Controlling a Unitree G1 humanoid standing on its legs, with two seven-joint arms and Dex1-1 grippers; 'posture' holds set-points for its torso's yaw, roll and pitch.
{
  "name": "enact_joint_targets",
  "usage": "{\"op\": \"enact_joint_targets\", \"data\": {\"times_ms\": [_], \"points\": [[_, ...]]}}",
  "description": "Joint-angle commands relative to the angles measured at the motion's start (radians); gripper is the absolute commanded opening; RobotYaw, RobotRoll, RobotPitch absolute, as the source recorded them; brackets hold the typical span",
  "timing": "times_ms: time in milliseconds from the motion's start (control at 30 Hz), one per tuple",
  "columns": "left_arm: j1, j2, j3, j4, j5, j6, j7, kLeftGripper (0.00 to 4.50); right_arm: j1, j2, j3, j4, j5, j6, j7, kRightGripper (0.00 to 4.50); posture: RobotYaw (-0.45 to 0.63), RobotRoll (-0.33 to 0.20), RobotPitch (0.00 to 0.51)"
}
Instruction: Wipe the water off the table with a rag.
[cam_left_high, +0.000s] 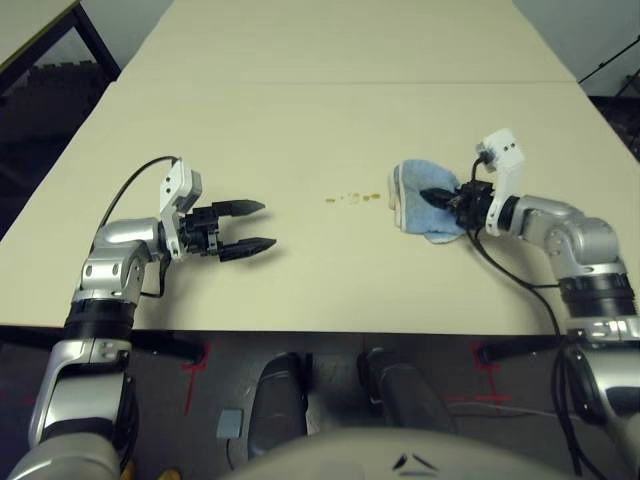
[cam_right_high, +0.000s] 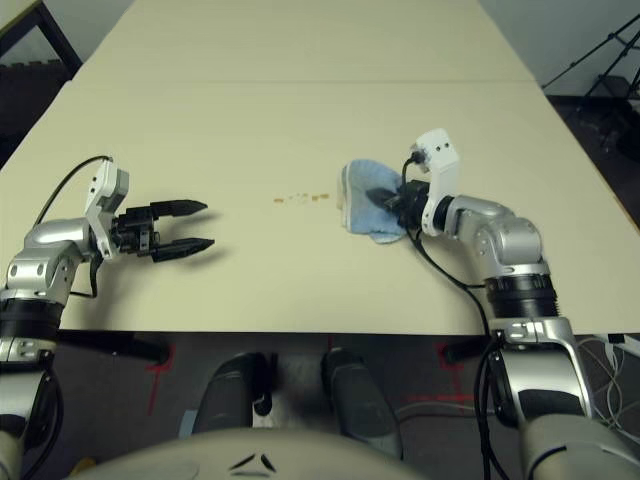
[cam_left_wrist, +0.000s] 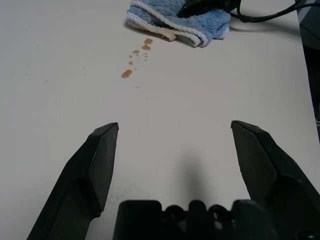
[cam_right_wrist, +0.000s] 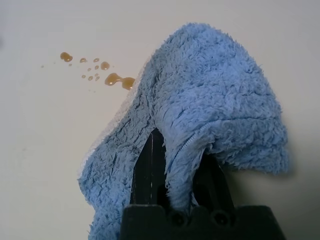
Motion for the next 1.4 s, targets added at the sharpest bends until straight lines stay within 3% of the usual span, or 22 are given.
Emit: {"op": "enact_joint_targets", "data": {"times_ms": [33,267,667,1100,1267,1400], "points": [[0.026,0.017,0.010,-0.038,-0.006,0.018,0.006,4.50,0.009,0.023,0.076,0.044,-0.051,-0.037,0.034,0.11,-0.19,0.000,0.128],[0.044,0.032,0.022,-0.057,-0.012,0.033,0.011,4.50,0.024,0.098,0.130,0.067,-0.093,-0.071,0.057,0.11,-0.16,0.000,0.128],[0.063,0.038,0.029,-0.075,-0.013,0.043,0.017,4.50,-0.068,0.305,0.167,0.180,-0.170,-0.132,0.039,0.11,-0.15,0.000,0.132],[0.074,0.034,0.027,-0.084,-0.020,0.043,0.031,4.50,-0.108,0.423,0.242,0.265,-0.235,-0.182,0.070,0.11,-0.14,0.000,0.128],[0.078,0.033,0.026,-0.089,-0.022,0.044,0.034,4.50,-0.106,0.430,0.245,0.271,-0.245,-0.187,0.075,0.11,-0.14,0.000,0.128],[0.079,0.033,0.025,-0.090,-0.021,0.045,0.033,4.50,-0.113,0.380,0.205,0.276,-0.243,-0.190,0.074,0.11,-0.14,0.000,0.132]]}}
